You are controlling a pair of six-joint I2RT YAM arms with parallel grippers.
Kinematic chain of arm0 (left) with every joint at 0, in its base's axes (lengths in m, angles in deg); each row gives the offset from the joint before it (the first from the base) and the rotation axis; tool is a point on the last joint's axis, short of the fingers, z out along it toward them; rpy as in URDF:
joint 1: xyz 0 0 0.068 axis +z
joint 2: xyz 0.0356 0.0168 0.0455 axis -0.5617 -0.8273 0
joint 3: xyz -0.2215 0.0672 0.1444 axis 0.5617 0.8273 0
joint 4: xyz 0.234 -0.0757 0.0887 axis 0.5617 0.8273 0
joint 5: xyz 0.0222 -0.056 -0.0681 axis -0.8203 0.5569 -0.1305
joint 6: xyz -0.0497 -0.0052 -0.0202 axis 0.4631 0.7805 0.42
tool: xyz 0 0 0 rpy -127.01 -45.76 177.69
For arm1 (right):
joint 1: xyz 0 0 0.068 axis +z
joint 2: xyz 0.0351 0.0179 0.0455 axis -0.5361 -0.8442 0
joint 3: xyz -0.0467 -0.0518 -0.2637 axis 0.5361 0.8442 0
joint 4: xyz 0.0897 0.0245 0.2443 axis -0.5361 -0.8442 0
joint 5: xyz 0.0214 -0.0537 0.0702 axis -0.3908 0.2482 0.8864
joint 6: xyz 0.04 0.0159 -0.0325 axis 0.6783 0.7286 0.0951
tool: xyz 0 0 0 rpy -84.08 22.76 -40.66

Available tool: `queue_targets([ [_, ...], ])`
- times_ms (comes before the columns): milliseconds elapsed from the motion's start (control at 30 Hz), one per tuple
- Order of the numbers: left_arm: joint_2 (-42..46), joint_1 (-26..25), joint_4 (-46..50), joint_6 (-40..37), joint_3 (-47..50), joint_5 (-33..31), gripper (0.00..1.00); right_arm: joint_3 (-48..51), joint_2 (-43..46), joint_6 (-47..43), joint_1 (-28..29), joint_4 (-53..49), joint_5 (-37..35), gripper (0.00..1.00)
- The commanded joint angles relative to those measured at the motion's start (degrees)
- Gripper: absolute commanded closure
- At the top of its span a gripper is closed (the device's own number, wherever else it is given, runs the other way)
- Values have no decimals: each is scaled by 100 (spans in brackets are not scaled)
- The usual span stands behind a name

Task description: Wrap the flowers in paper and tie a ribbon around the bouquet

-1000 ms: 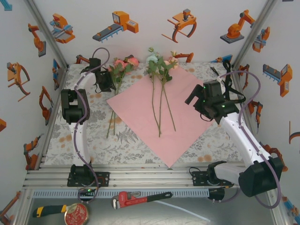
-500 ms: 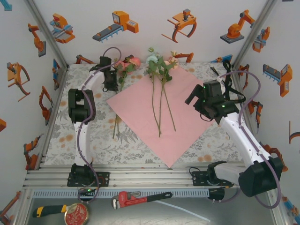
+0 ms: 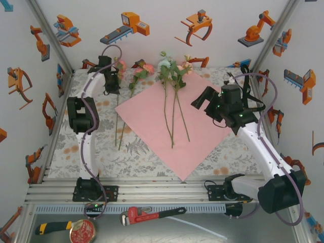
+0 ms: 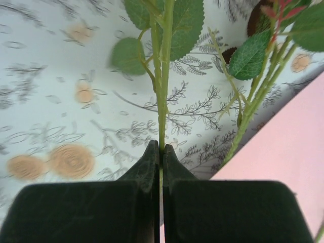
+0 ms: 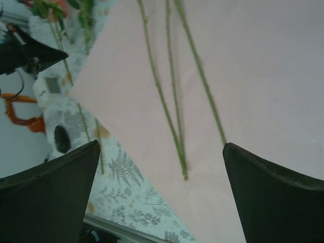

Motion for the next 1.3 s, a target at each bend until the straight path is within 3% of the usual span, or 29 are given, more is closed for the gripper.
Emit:
queue_targets([
  [0, 874, 72, 53, -128, -369, 236, 100, 144, 92, -202, 42, 1227, 1069, 2],
  [133, 1267, -6, -41, 161, -450, 874, 100, -89, -134, -295, 43, 1323, 1613, 2],
  [267, 1537, -385, -1188, 1479, 84, 1685, 100, -234, -322, -334, 47, 1228, 1700, 3],
  [400, 1297, -1108, -2277, 2600, 312, 2019, 100, -238, -380, -342, 54, 1202, 1615, 3],
  [533, 511, -1843, -2043, 2364, -641, 1870, 100, -173, -300, -415, 48, 1079, 1512, 3],
  [633, -261, -2386, -1694, 1583, -1686, 1668, 100, -96, -170, -480, 52, 818, 1238, 3],
  [800, -998, -2798, -2055, 1164, -2091, 1351, 100, -146, 59, -561, 47, 345, 1019, 3],
  [1033, -2153, -2994, -2699, 1641, -3201, 892, 100, -547, 292, -823, 45, -721, 804, 3],
  [1133, -2739, -3093, -2851, 1970, -3790, 793, 91, -661, 451, -919, 39, -1109, 657, 3],
  [1267, -2737, -3117, -2876, 2321, -3541, 658, 87, -435, 764, -810, 44, -1121, 367, 3],
])
